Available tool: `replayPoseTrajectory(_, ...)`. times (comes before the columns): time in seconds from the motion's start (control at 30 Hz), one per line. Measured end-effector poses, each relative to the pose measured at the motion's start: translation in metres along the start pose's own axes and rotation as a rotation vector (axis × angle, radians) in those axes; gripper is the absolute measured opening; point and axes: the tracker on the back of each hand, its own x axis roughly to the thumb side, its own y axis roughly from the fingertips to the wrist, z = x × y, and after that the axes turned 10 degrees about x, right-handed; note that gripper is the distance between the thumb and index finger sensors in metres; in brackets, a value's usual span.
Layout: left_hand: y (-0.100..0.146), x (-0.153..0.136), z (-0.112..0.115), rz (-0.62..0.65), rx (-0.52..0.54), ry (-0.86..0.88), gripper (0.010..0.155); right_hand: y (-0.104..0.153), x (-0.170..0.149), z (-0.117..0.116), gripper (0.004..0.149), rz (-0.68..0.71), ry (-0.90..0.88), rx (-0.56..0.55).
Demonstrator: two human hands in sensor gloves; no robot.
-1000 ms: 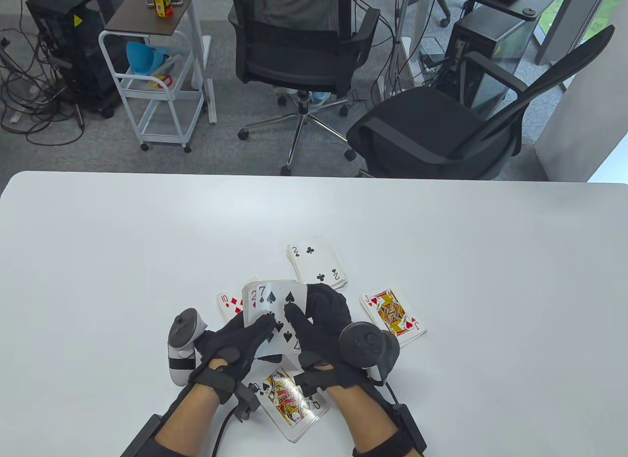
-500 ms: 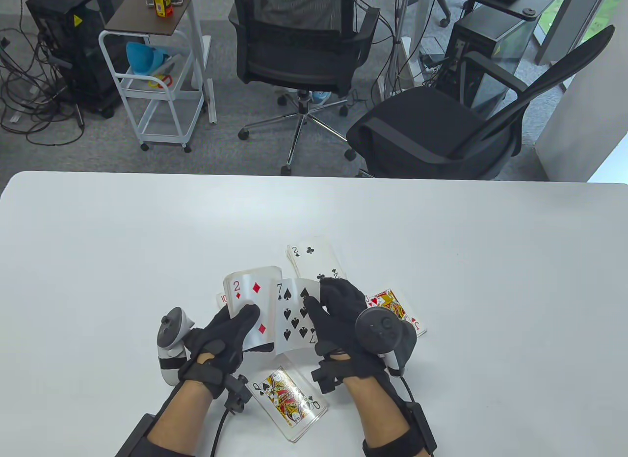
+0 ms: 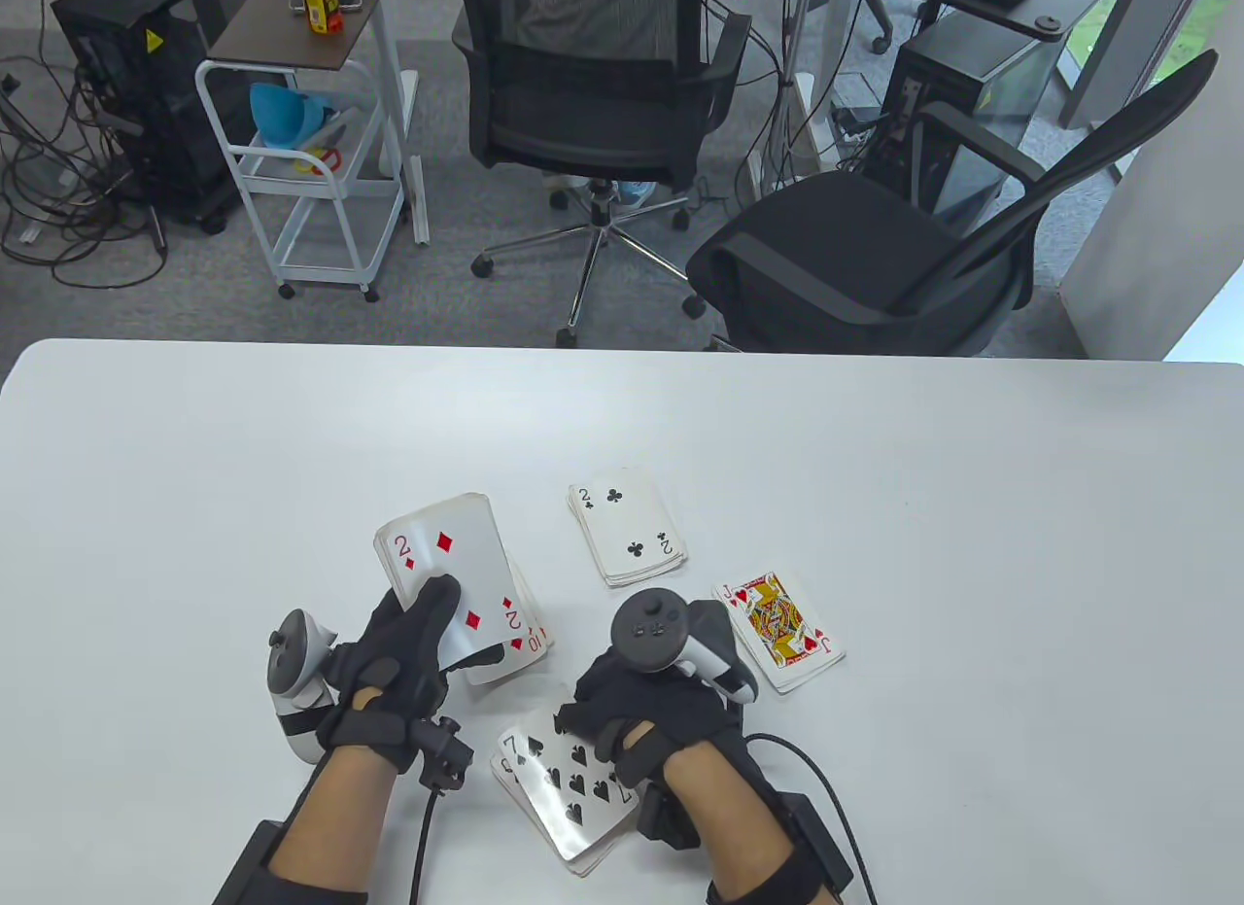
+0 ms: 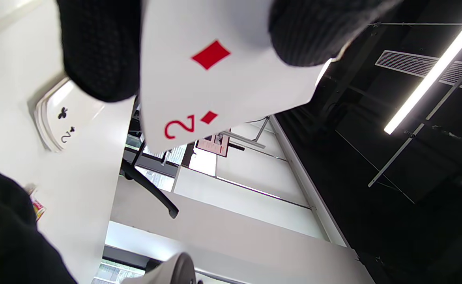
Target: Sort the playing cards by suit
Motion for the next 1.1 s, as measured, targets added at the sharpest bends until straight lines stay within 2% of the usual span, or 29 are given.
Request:
replayPoseTrajectory(0.17,0.001,-0.007,0.007,-0.016,-0.027,-0.052,0.055,-0.01,0.013,-0.016,0.039,-0.107,0.231,-0.077)
replayPoseTrajectory(0.3,0.001,-0.01,0.01,-0.023,-0.036,-0.065,0.055,-0.011,0.01,-0.014,0.041,-0.127,0.251,-0.105)
replayPoseTrajectory(0.4,0.0,-0.011,0.01,-0.021,-0.039,-0.068,0.055,-0.002,0.005,-0.002,0.044,-0.079,0.17,-0.222)
replayPoseTrajectory(0.6,0.002,-0.015,0.015,-0.028,-0.06,-0.094,0.056,0.024,-0.012,0.024,0.047,0.062,-0.07,-0.568)
replayPoseTrajectory(0.77,0.004,-0.018,0.022,-0.032,-0.086,-0.118,0.056,0.042,-0.028,0.038,0.049,0.154,-0.226,-0.783)
replayPoseTrajectory(0.9,0.004,-0.024,0.028,-0.045,-0.108,-0.15,0.056,0.052,-0.035,0.043,0.05,0.228,-0.313,-0.902)
replayPoseTrajectory(1.03,0.005,-0.027,0.033,-0.048,-0.126,-0.174,0.056,0.055,-0.034,0.043,0.052,0.304,-0.352,-0.924)
replayPoseTrajectory(1.1,0.005,-0.028,0.034,-0.051,-0.129,-0.173,0.056,0.054,-0.031,0.041,0.053,0.3,-0.342,-0.914)
